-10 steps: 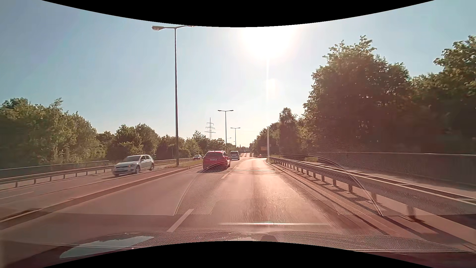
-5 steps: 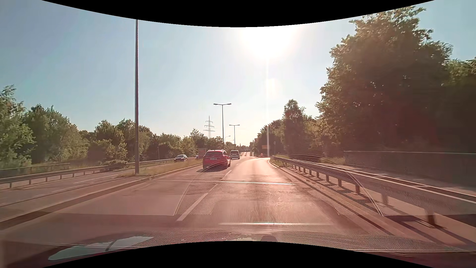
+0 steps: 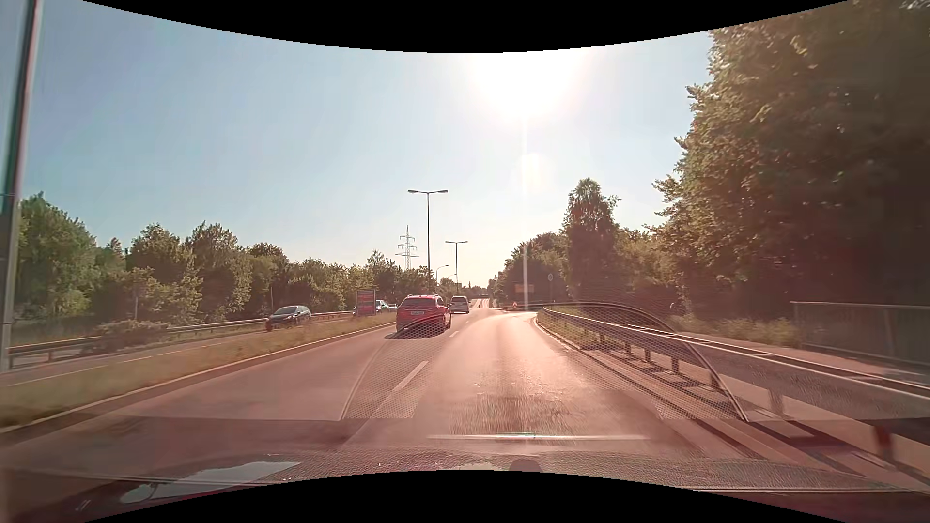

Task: Follow the waypoints while adhering to traffic rules and regulations

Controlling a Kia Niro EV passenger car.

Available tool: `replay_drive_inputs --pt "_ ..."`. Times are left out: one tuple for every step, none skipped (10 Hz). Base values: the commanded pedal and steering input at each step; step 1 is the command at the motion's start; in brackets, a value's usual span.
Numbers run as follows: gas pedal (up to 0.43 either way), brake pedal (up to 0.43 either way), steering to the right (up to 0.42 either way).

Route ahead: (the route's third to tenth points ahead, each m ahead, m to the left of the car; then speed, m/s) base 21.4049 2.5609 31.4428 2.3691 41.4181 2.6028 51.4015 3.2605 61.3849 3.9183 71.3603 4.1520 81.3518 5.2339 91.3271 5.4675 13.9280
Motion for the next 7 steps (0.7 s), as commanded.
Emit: replay_drive_inputs --pt "0.098 0.006 -0.002" --pt "0.098 0.0 -0.002" --pt "0.098 0.006 -0.001" --pt "0.098 0.006 -0.001" --pt "0.098 0.006 -0.001" --pt "0.098 0.006 -0.001" --pt "0.098 0.006 -0.001"
